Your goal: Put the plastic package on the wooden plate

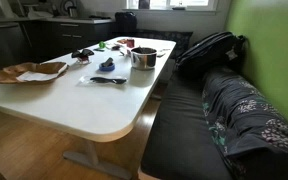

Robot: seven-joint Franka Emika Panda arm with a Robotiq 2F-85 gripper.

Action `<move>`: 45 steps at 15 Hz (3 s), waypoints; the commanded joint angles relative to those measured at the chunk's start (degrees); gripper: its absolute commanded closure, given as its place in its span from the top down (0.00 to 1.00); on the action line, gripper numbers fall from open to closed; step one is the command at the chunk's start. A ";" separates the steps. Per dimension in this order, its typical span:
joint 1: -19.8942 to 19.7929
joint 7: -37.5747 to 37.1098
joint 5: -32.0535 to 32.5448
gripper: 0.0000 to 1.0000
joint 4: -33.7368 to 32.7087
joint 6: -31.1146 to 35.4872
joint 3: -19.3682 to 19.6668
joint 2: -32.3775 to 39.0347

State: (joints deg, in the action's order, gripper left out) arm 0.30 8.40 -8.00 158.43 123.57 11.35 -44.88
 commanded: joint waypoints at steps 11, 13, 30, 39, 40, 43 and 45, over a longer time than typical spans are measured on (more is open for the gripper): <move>-0.32 0.20 -2.47 1.00 -1.11 -2.52 -1.72 2.00; -0.99 -3.70 -3.78 1.00 -1.12 0.91 -2.92 2.91; -13.15 -39.25 1.24 1.00 -10.77 48.43 -18.03 41.81; -6.76 -40.36 1.19 1.00 -20.97 36.69 -15.09 58.25; -4.84 -41.71 2.34 1.00 -22.66 37.93 -13.98 61.61; -0.36 -41.02 0.00 1.00 -28.58 38.37 -11.84 69.37; 1.72 -41.04 -1.15 1.00 -32.27 37.65 -10.87 73.40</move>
State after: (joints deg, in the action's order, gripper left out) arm -1.41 -32.44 -7.19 132.43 162.16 -1.74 21.95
